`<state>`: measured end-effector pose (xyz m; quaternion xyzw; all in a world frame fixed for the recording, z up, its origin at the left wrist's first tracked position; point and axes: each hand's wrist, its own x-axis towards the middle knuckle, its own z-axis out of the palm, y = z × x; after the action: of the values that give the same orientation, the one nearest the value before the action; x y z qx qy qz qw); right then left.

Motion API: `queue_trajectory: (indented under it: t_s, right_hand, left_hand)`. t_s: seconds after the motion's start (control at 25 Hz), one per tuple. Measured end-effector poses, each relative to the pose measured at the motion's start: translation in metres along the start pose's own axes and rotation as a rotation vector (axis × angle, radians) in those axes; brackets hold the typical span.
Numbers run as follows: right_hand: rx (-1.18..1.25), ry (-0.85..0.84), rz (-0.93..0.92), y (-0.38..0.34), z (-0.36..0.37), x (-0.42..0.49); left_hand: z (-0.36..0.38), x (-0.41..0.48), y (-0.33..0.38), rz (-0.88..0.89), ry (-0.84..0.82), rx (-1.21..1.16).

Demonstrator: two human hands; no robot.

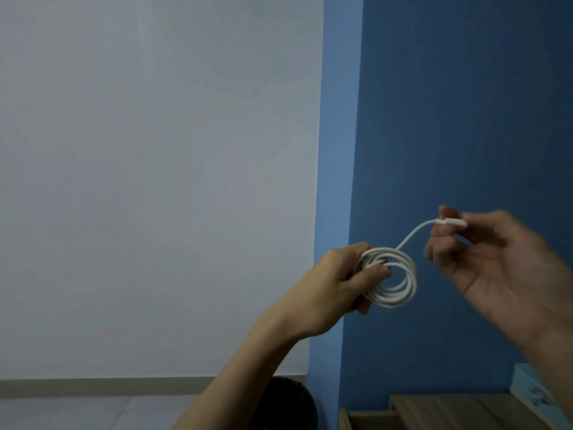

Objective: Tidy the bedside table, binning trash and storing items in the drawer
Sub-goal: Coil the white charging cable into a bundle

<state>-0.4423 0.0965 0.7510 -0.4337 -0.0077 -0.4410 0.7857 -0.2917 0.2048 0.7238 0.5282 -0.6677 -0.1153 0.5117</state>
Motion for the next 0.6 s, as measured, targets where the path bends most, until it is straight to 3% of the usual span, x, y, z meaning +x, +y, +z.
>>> queue_trajectory:
  t_s: [0.16,0.28,0.52,0.6]
  right_hand:
    - [-0.341,-0.106,-0.054,0.011,-0.001,-0.011]
    - [-0.659,-0.194,-0.256,0.023,-0.001,-0.016]
    - [-0.987,0.007,-0.667,0.038,0.002,-0.016]
    - [-1.152,0.021,-0.727,0.036,-0.003,-0.011]
  left_hand:
    - [0.004,0.001,-0.007,-0.005,0.128,0.102]
    - [0.007,0.005,-0.009,0.008,0.191,0.145]
    - [0.01,0.005,-0.009,0.031,0.192,0.111]
    - [0.009,0.004,-0.01,0.035,0.177,0.08]
